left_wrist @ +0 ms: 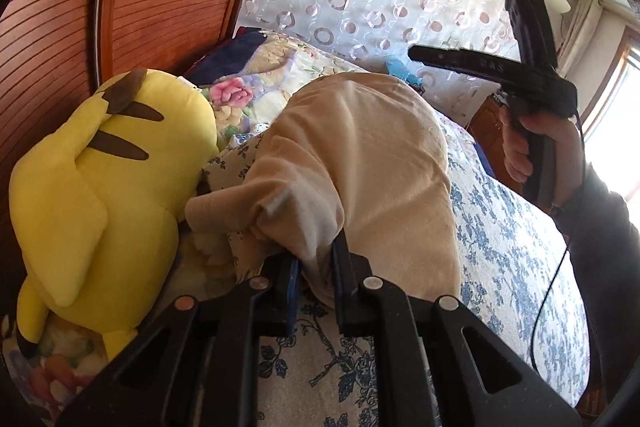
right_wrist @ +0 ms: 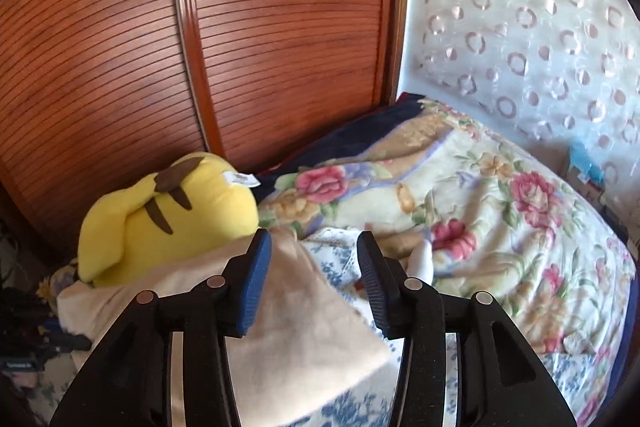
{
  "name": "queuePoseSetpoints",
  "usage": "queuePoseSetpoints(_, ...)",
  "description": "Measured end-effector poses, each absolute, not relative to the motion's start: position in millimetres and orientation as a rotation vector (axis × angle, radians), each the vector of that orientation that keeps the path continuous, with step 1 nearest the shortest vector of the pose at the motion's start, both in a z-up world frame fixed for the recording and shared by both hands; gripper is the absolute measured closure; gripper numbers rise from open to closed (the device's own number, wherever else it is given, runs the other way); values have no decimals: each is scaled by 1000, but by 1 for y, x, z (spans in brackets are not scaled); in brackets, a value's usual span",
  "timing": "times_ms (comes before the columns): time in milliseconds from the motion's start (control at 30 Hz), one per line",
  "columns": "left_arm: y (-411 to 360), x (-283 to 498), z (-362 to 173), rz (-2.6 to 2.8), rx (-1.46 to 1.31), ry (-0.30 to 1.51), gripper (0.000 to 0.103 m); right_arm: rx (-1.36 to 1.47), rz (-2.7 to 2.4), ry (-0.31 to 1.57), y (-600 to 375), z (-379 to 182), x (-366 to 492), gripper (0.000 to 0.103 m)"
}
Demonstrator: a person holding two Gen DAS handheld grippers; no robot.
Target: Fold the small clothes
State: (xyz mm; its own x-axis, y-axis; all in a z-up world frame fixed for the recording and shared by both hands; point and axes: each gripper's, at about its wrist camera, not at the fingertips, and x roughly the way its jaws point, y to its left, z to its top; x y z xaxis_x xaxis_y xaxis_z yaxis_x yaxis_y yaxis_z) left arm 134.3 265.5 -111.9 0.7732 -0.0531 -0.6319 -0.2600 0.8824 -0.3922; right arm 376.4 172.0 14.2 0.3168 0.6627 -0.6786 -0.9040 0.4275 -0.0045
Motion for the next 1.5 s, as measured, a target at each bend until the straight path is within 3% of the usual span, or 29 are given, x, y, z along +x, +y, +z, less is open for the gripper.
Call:
queuePoseSetpoints(367,257,106,-86,181,-392,660,88,-427,1010,777,152,-49,367,58)
queuePoseSetpoints(633,242,86,-52,218,-288,603,87,-336,969,742,112,-28,350,58)
queuePoseSetpoints(800,222,79,-40,176,-246,571,64,-281,939,700,69,-2,313,58)
queuePoseSetpoints(867,213,79,-36,148,-231,560,60,-255,922,680,48,8,294,58)
queuePoseSetpoints(967,196,76,-29,116,-206,543,43,-239,903,649,22,22,270,57)
queuePoseSetpoints(1267,150,71,-14,79,-132,517,38,-194,821,571,-56,47,199,35)
queuePoseSetpoints(1500,103,69,-15,19,-75,528,38,-149,733,560,-110,51,160,34)
